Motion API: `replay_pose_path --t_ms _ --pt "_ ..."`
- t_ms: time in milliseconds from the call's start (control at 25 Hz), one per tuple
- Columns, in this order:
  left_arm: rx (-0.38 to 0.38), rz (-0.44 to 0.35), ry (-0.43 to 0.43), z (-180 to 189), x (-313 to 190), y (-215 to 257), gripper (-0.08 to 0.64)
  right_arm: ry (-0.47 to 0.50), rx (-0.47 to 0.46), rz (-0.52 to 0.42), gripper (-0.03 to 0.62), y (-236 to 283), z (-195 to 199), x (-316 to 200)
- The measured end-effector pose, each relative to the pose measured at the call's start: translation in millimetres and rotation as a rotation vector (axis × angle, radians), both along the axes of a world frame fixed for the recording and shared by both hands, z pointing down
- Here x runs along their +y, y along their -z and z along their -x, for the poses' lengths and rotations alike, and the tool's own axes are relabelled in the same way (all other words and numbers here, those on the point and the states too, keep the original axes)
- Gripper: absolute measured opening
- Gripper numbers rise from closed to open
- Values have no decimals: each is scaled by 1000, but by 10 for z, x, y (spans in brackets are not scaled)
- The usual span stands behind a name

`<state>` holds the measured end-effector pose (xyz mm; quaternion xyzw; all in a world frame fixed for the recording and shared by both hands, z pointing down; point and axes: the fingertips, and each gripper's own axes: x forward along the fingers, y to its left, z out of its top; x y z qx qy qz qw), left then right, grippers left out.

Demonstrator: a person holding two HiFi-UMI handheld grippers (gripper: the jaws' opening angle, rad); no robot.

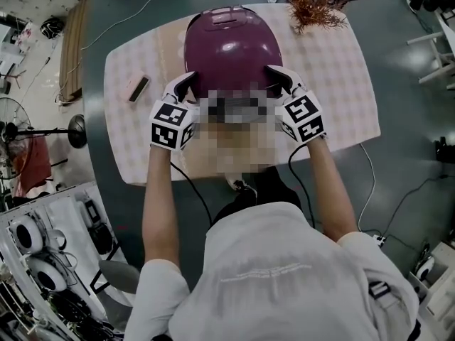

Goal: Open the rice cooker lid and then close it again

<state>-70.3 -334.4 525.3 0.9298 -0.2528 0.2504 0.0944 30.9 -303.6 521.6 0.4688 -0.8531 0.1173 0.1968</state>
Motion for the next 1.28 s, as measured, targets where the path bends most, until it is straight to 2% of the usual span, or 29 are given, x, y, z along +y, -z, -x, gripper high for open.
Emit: replay_pose_path --t_ms 360,520,800,960,1120,1280 --pt "34 -5 34 -18 -29 -5 293 -13 -5 -16 247 -14 -36 -18" --pt "53 17 59 19 -63 -20 291 -39 -10 -32 244 -74 -33 -34" --pt "48 30 112 1 -81 -46 291 -57 -21 -16 244 -99 -67 -55" --pt "55 -32 126 -17 -32 -64 284 -114 -35 26 218 -93 -177 -26" --pt "9 -143 190 174 58 -35 217 -140 -10 -31 212 90 -222 92" --pt "68 -137 234 340 238 15 151 -182 19 -80 176 251 -323 385"
